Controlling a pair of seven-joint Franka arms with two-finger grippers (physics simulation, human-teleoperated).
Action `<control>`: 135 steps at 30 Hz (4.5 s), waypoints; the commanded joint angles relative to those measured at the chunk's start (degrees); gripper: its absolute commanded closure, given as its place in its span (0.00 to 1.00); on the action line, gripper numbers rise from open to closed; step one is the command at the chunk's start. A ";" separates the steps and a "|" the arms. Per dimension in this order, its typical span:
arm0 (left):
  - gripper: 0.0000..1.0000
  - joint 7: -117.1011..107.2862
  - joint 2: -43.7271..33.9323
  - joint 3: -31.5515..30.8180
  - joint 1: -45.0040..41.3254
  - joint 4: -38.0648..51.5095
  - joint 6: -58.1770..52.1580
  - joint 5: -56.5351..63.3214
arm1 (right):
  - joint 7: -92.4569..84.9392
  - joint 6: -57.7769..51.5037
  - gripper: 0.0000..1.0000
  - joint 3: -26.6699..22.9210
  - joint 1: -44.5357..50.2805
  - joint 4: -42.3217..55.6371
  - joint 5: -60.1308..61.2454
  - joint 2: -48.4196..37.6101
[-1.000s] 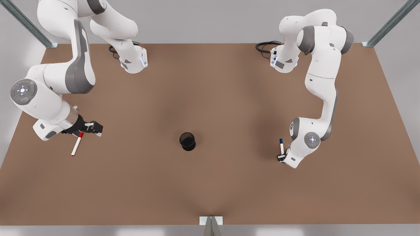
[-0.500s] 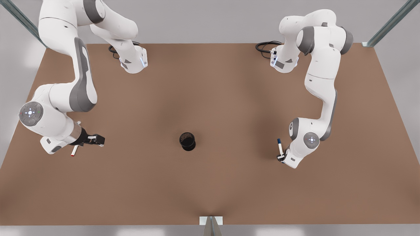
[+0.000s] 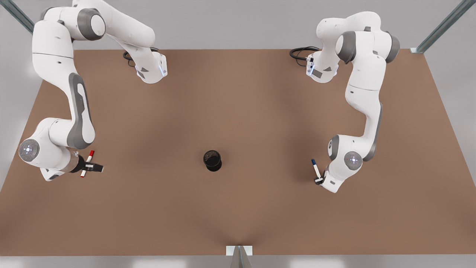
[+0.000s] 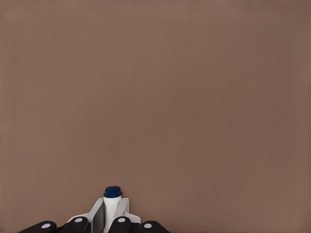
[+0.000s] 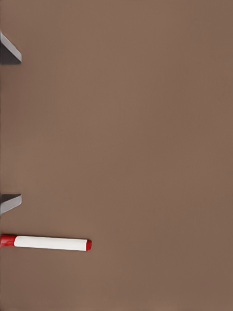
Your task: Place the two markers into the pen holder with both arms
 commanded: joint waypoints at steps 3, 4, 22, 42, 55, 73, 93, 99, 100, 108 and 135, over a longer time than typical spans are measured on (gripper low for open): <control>0.76 -0.17 -1.59 -0.09 -0.09 7.22 -16.32 -0.66 | -9.35 5.02 0.00 -0.32 -2.19 6.86 -1.87 7.31; 0.76 -0.17 -3.52 -0.18 -0.09 8.80 -21.07 -2.23 | -10.13 4.75 0.00 -0.32 -2.46 8.97 -1.96 9.07; 0.76 79.37 2.35 -25.76 -12.56 19.51 30.15 -33.62 | -19.80 7.74 0.13 -0.14 -10.11 7.65 -2.31 17.16; 0.73 83.33 14.41 -26.46 -24.96 21.28 54.95 -32.56 | -23.41 8.18 0.70 0.47 -12.22 5.63 -2.22 16.99; 0.00 74.46 9.32 -26.37 -21.28 21.28 42.86 -42.39 | -22.62 2.47 0.76 15.32 -19.51 5.98 -1.96 9.87; 0.00 18.73 -31.21 5.80 -1.58 9.77 -47.44 0.57 | -15.23 37.27 0.75 48.99 -10.02 -4.12 -2.05 10.04; 0.00 18.73 -26.81 5.80 -1.14 9.85 -45.33 1.10 | -14.53 75.33 0.75 44.59 0.88 -19.33 -13.12 12.24; 0.00 18.82 -26.20 5.80 -1.05 9.85 -45.16 1.10 | -14.27 75.42 0.75 44.42 -0.61 -20.82 -17.96 12.24; 0.00 18.82 -26.02 5.80 -1.05 9.85 -45.16 1.10 | -14.18 75.42 0.75 44.42 -0.09 -20.74 -17.87 12.24; 0.00 18.82 -25.14 5.88 -0.96 9.77 -44.37 1.01 | -13.74 75.77 0.75 43.54 0.44 -22.32 -17.96 12.33; 0.00 18.99 -24.09 5.88 -0.88 9.77 -43.93 0.84 | -13.83 78.32 0.00 43.45 -1.05 -27.68 -19.54 12.33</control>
